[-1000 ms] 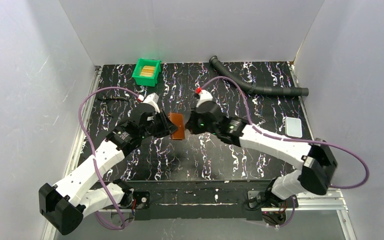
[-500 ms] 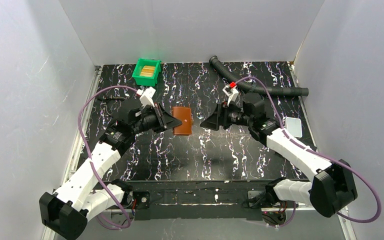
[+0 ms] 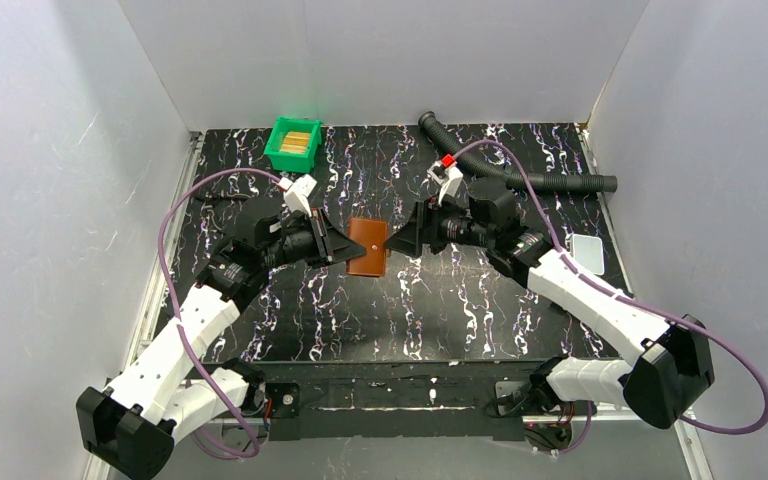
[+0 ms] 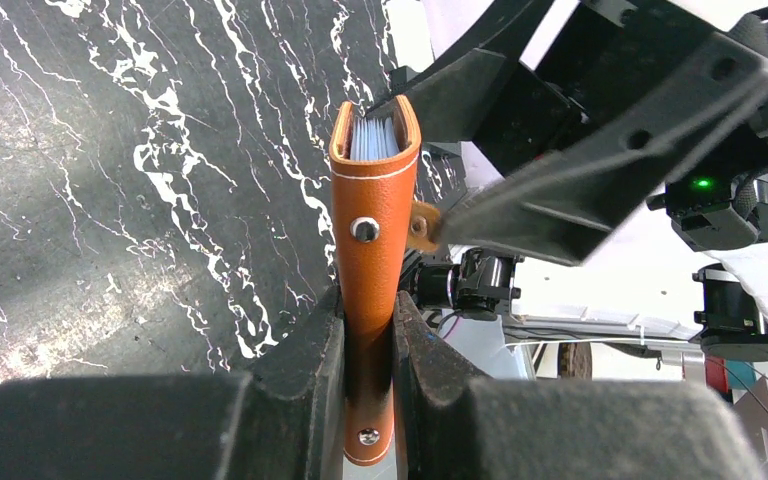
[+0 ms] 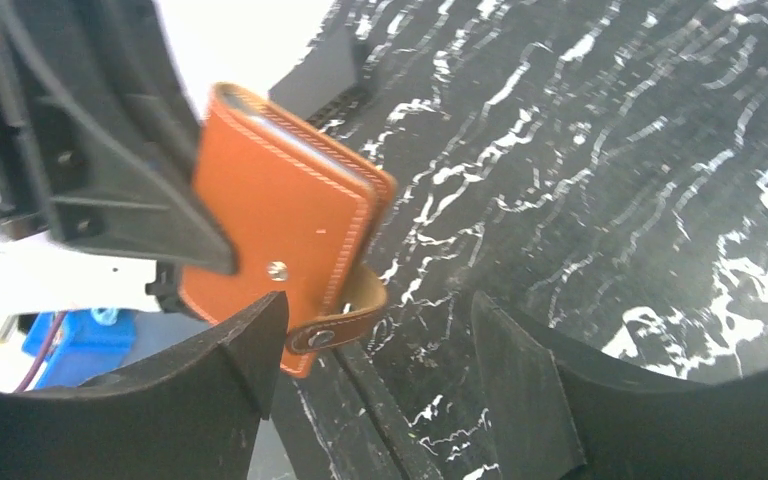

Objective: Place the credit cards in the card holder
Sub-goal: Open the card holder at the center of the board.

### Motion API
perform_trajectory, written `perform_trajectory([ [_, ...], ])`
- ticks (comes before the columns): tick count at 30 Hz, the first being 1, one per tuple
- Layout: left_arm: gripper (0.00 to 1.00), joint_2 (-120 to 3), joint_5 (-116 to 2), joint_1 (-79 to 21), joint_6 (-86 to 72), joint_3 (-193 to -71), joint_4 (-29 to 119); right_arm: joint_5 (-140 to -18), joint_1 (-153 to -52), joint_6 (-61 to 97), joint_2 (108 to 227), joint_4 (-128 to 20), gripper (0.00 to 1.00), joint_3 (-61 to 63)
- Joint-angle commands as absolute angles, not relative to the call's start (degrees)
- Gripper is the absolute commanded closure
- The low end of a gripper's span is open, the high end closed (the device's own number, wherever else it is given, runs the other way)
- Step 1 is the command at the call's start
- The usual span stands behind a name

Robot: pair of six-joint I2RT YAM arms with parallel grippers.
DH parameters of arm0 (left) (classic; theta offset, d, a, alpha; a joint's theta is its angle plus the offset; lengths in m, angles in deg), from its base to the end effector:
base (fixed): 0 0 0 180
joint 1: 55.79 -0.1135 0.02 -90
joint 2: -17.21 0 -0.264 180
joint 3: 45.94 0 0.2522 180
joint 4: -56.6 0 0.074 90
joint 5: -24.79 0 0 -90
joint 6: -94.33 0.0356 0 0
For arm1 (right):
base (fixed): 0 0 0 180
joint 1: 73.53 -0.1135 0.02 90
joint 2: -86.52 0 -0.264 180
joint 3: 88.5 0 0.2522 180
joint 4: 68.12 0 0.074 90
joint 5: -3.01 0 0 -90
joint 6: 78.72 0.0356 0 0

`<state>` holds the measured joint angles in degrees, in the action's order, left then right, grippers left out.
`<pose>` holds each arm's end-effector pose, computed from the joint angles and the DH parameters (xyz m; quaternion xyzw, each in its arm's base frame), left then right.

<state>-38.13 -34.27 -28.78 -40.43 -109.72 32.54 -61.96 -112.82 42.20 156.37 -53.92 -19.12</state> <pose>0.1877 -0.1162 0.3395 0.0408 0.7835 -0.5136 0.3474 0.2103 0.1915 0.3324 -0.1885 0.7611 0.4834 0.3894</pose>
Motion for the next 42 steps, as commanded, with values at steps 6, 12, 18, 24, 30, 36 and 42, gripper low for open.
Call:
perform_trajectory([
  [6, 1.0, -37.66, -32.67, -28.98, -39.75, -111.91, 34.54, -67.05, -112.88, 41.33, 156.73, -50.07, 0.61, -19.03],
  [12, 1.0, -37.93, -31.64, -28.98, -40.07, -111.43, 36.0, -59.66, -112.83, 43.81, 157.9, -56.17, 0.58, -21.19],
  [18, 1.0, -37.66, -31.23, -28.98, -40.29, -111.57, 36.43, -58.12, -112.34, 47.13, 157.75, -59.95, 0.6, -23.19],
  [24, 1.0, -38.06, -30.41, -28.98, -41.02, -109.5, 38.69, -66.68, -110.5, 44.41, 155.52, -53.96, 0.99, -22.99],
  [30, 0.35, -47.5, -42.46, -28.63, -37.11, -112.71, 19.28, -84.08, -110.33, 31.18, 153.12, -31.39, 0.99, -17.38],
  [36, 0.34, -57.4, -45.59, -23.92, -41.5, -110.95, 20.98, -90.12, -109.41, 25.7, 156.6, -21.26, 0.99, -17.91],
  [42, 0.34, -65.02, -43.05, -16.32, -44.93, -115.34, 29.66, -78.18, -105.15, 27.43, 159.13, -21.95, 0.99, -17.38],
])
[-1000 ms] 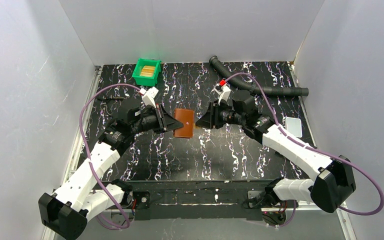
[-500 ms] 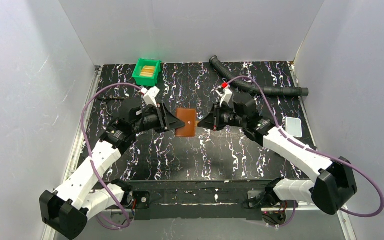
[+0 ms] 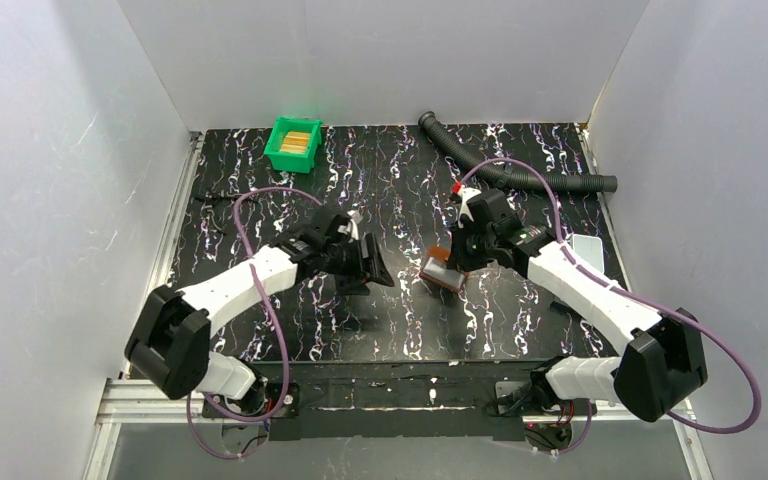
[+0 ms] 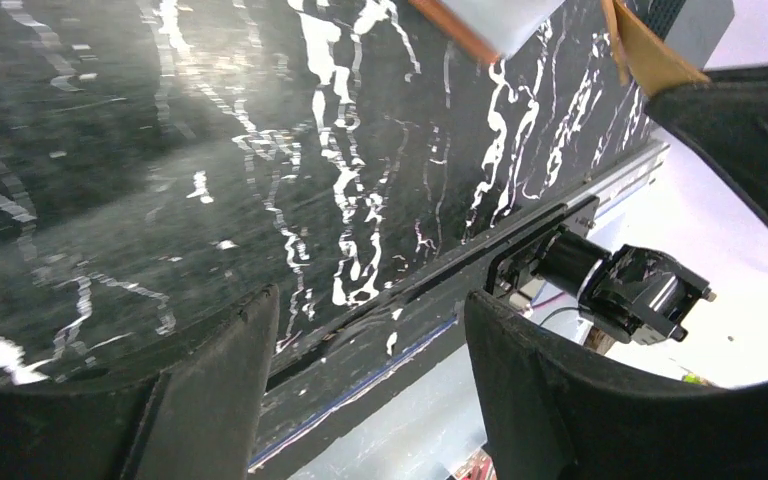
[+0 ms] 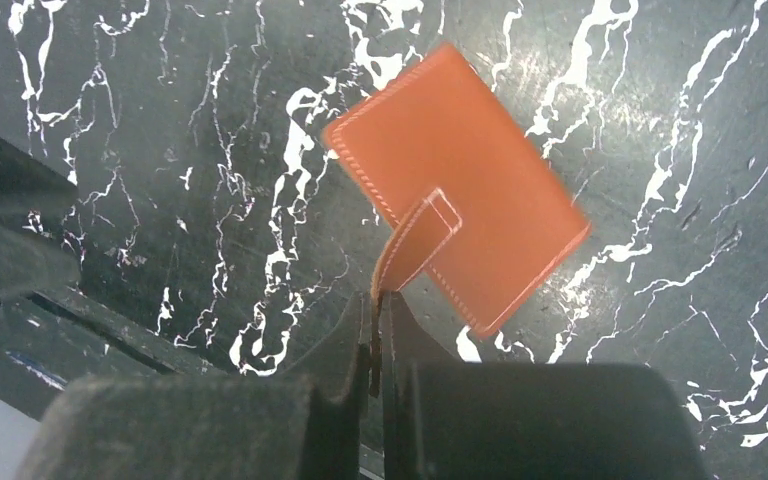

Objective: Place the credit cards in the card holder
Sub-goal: Open the card holder at the center of the board.

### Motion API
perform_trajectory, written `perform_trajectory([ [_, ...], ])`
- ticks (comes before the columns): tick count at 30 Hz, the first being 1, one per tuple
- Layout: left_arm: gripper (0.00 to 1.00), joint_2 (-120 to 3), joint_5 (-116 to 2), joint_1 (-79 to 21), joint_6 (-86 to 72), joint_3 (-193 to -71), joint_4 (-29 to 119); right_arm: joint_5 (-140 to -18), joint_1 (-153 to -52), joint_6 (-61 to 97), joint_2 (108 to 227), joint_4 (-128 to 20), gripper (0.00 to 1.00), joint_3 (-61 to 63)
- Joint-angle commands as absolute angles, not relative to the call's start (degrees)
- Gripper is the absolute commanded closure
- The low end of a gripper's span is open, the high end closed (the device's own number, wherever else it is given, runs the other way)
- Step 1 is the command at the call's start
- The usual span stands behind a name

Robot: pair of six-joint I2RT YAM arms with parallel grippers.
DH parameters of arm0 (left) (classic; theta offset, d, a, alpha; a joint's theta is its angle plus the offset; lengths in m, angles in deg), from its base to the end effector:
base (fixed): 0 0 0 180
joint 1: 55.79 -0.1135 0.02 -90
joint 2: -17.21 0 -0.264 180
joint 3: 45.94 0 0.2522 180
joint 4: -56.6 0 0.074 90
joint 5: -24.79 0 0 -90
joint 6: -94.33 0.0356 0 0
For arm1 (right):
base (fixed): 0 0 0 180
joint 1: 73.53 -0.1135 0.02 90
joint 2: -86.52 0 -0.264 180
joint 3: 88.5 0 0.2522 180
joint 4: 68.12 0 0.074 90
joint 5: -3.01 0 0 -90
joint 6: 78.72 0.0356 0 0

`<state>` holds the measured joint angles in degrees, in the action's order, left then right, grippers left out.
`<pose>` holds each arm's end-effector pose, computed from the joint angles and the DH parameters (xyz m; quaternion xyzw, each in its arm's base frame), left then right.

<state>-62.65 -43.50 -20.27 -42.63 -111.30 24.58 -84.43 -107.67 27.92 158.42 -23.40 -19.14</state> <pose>0.2295 -0.1800 0.2325 -0.0215 0.9147 -0.3713 0.1582 0.2179 0.1496 0.2728 -0.1497 0.9189 0.1750 0.3202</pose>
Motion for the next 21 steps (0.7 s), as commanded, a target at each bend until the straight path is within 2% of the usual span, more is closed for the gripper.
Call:
perform_trajectory([
  [1, 0.35, -66.07, -43.33, -15.23, -45.02, -116.38, 30.2, -76.57, -104.9, 28.34, 159.35, -22.39, 0.99, -16.62],
  [7, 0.39, -68.39, -44.3, -13.3, -48.0, -117.19, 33.96, -68.66, -99.55, 38.17, 160.04, -23.49, 0.99, -14.44],
  [16, 0.45, -76.35, -40.28, -13.12, -51.35, -118.46, 39.12, -54.93, -79.26, 41.54, 162.88, -37.66, 0.99, -33.18],
  [18, 0.45, -78.95, -39.84, -13.13, -51.28, -120.0, 39.13, -55.25, -75.67, 40.7, 164.77, -39.42, 0.99, -34.71],
  [21, 0.44, -83.34, -38.03, -13.11, -51.29, -122.93, 40.09, -63.36, -74.68, 35.11, 167.97, -35.4, 0.99, -32.09],
])
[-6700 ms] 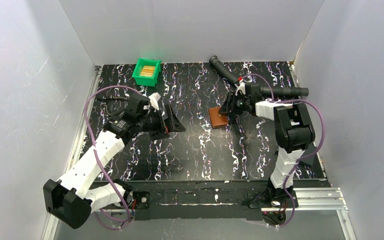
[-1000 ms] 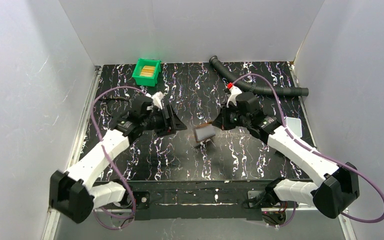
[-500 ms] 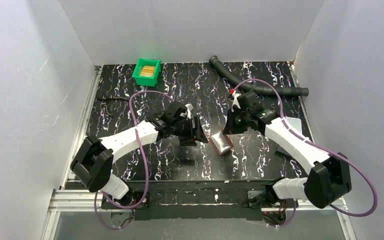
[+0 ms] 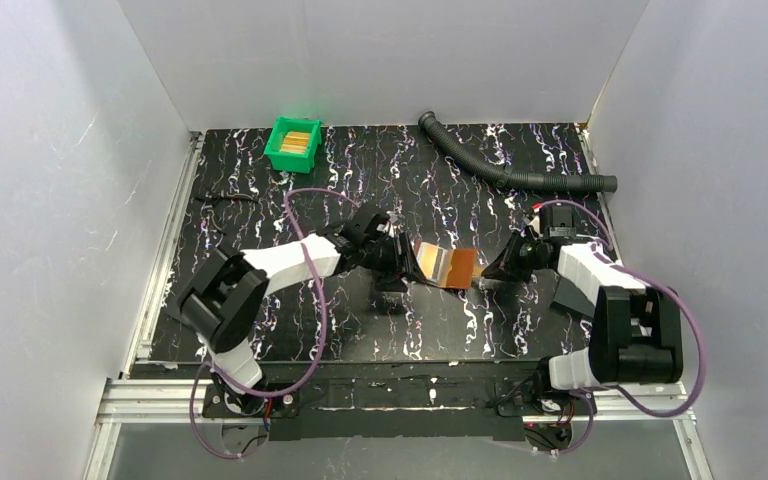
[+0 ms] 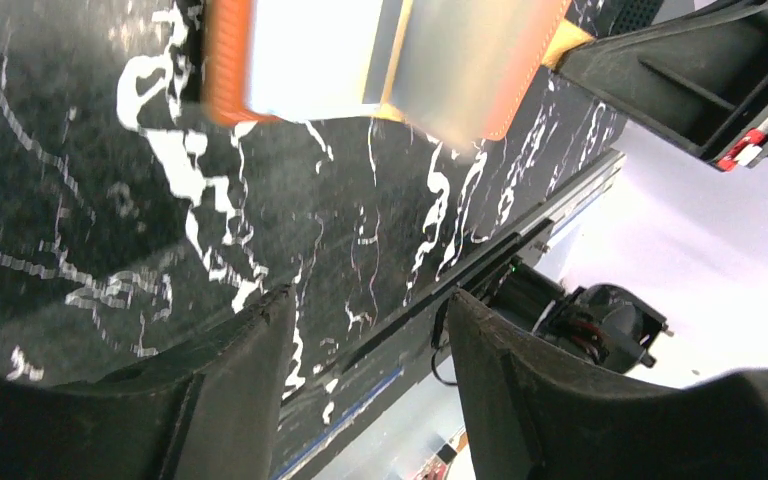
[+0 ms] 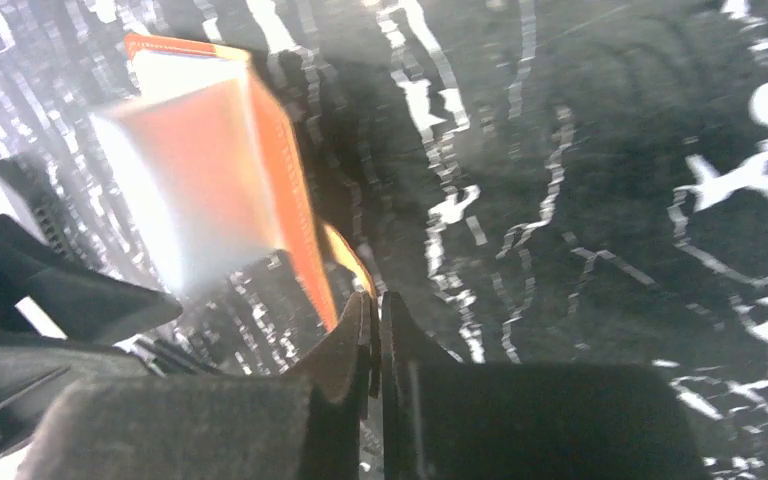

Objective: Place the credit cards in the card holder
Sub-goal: Open the card holder at the center of the board.

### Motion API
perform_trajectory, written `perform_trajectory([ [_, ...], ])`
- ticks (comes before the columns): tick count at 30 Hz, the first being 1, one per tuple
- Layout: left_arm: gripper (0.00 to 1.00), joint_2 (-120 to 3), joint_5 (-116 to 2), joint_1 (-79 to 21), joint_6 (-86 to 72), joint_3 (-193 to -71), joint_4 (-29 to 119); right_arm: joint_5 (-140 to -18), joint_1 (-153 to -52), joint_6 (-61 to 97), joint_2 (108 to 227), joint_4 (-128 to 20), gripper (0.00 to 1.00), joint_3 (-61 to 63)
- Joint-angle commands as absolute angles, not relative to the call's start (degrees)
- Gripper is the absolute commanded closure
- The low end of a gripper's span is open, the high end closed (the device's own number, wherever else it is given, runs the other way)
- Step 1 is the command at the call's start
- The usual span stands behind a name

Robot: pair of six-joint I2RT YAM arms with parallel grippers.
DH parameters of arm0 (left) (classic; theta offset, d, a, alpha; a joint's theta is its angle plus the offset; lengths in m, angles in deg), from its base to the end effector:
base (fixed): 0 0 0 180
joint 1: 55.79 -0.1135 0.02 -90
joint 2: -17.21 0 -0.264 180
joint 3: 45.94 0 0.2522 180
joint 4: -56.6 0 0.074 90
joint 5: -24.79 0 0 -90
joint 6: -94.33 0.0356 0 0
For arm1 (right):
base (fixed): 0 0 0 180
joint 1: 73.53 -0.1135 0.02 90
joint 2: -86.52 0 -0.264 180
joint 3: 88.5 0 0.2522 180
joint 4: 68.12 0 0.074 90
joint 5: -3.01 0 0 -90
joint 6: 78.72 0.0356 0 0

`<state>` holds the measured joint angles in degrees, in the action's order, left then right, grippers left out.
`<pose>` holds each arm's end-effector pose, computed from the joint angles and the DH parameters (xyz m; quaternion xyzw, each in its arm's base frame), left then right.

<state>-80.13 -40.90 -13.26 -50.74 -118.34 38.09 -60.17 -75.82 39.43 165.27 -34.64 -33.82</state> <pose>0.2552 -0.2539 0.1958 -0.0154 0.9017 -0.4181 0.1089 0.2547 0.0263 0.1803 0.1458 0.9248 0.2862 0.2038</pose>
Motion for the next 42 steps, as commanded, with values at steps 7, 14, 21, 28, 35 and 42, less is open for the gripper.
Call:
perform_trajectory([
  [7, 0.43, -88.57, -42.73, -13.11, -47.91, -129.22, 33.42, -72.24, -74.69, 31.81, 168.17, -33.6, 0.99, -30.54],
  [14, 0.38, -85.66, -46.93, -13.56, -44.49, -127.11, 34.87, -78.45, -74.75, 29.16, 168.73, -34.33, 0.82, -31.88],
  [21, 0.47, -92.58, -42.87, -13.36, -43.16, -133.12, 37.14, -82.84, -79.32, 28.3, 165.56, -31.35, 0.63, -28.02],
  [28, 0.57, -100.63, -44.02, -11.69, -40.21, -143.04, 32.17, -85.27, -84.4, 28.04, 163.23, -26.29, 0.49, -21.23],
  [35, 0.58, -103.01, -38.29, -10.76, -42.82, -144.14, 40.4, -84.53, -85.22, 28.17, 158.24, -20.99, 0.44, -14.71],
  [42, 0.6, -99.33, -36.69, -9.67, -42.85, -140.68, 46.99, -73.05, -85.22, 32.33, 161.56, -22.42, 0.25, -9.67],
])
